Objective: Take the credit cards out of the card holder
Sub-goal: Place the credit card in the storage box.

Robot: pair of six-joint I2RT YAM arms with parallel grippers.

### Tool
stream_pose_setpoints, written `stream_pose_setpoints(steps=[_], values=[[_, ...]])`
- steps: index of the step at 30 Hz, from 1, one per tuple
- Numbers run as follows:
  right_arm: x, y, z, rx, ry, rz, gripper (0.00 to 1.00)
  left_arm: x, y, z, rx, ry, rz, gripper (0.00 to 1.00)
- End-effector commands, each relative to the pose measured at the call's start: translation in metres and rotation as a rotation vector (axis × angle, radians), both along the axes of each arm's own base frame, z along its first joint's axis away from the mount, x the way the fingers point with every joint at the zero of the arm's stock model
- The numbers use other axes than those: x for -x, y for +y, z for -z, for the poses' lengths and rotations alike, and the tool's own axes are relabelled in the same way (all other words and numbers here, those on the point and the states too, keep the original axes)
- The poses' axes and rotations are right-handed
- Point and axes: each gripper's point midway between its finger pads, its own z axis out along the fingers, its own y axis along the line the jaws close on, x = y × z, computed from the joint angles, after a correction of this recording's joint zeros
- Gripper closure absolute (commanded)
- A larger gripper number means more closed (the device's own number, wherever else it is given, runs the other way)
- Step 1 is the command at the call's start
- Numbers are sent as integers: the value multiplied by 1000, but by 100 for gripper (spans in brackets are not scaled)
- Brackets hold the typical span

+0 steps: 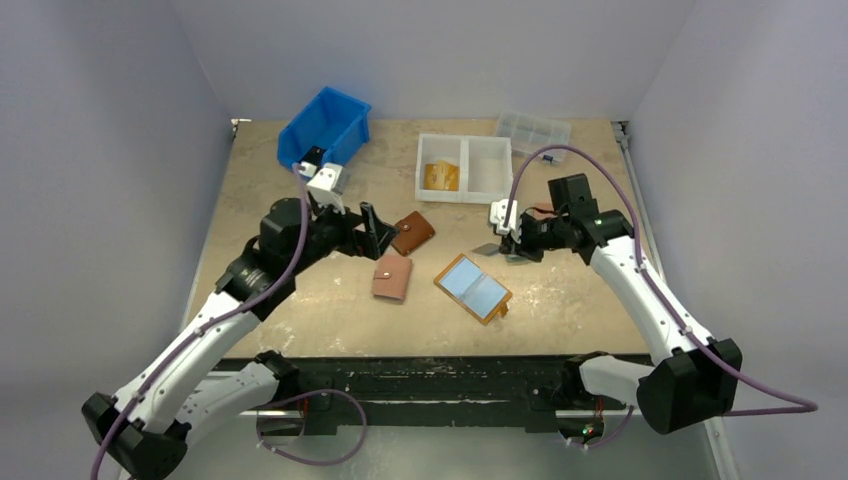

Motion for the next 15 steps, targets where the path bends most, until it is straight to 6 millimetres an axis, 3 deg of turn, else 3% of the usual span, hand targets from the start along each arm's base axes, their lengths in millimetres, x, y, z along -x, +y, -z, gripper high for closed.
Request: stream_pose_setpoints(steps=[1,6,15], values=[[-39,-14,-52,63,-199,84,100,-3,57,22,-245,-35,-175,1],[-62,-10,-94,49,-302,109,100,-4,75,61,-352,11,-229,1],[-106,2,-128,108,-415,172,100,-5,85,66,-393,12,-270,1]])
